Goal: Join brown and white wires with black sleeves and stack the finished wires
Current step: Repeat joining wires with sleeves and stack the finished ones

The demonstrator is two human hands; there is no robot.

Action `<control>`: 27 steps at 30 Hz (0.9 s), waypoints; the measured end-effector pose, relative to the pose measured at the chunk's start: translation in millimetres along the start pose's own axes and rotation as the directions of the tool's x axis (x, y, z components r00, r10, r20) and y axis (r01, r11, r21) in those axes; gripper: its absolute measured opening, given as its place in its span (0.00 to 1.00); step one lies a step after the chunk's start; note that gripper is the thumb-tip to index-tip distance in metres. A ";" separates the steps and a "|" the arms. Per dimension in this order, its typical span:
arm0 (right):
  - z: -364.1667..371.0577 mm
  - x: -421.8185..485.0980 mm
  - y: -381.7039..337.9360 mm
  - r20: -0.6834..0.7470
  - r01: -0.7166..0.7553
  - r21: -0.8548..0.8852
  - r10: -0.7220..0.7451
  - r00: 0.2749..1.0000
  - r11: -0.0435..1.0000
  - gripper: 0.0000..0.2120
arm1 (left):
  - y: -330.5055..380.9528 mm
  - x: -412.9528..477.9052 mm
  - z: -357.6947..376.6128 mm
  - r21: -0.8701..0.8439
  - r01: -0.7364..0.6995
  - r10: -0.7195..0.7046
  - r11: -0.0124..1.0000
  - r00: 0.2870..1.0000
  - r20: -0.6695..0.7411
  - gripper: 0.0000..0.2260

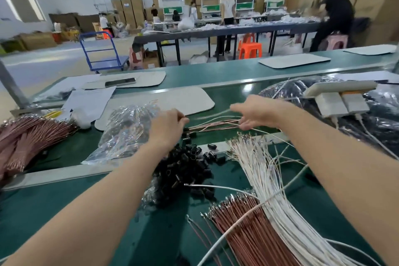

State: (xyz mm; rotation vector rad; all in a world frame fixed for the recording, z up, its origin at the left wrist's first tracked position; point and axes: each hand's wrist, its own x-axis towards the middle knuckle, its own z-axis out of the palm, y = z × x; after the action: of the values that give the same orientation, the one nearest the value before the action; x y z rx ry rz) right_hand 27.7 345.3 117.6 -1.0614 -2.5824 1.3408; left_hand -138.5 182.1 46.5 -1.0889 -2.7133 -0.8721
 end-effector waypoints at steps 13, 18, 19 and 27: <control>28.1 -27.4 21.7 -0.191 0.179 -0.277 -0.237 0.953 0.944 0.22 | 8.9 -14.9 -10.5 -0.043 -0.206 0.209 0.978 0.973 0.095 0.14; 43.1 -65.8 12.7 -0.252 0.269 -0.167 -0.305 0.918 0.948 0.19 | 14.3 -95.1 -21.4 0.070 -0.553 0.490 0.830 0.784 0.381 0.17; 48.4 -73.9 12.5 -0.254 0.277 -0.160 -0.311 0.916 0.947 0.18 | 13.8 -107.4 -19.1 0.121 -0.602 0.507 0.790 0.751 0.423 0.18; 81.0 -129.5 21.5 -0.384 0.305 -0.230 -0.374 0.844 0.924 0.18 | 31.0 -144.5 -27.8 0.353 -0.606 0.542 0.713 0.795 0.272 0.16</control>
State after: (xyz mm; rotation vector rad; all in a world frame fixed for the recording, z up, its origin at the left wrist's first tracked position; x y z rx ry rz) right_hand 111.5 220.1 84.7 -0.7490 -2.4183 0.7334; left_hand -14.4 97.3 43.3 -1.7802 -2.2331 -0.0876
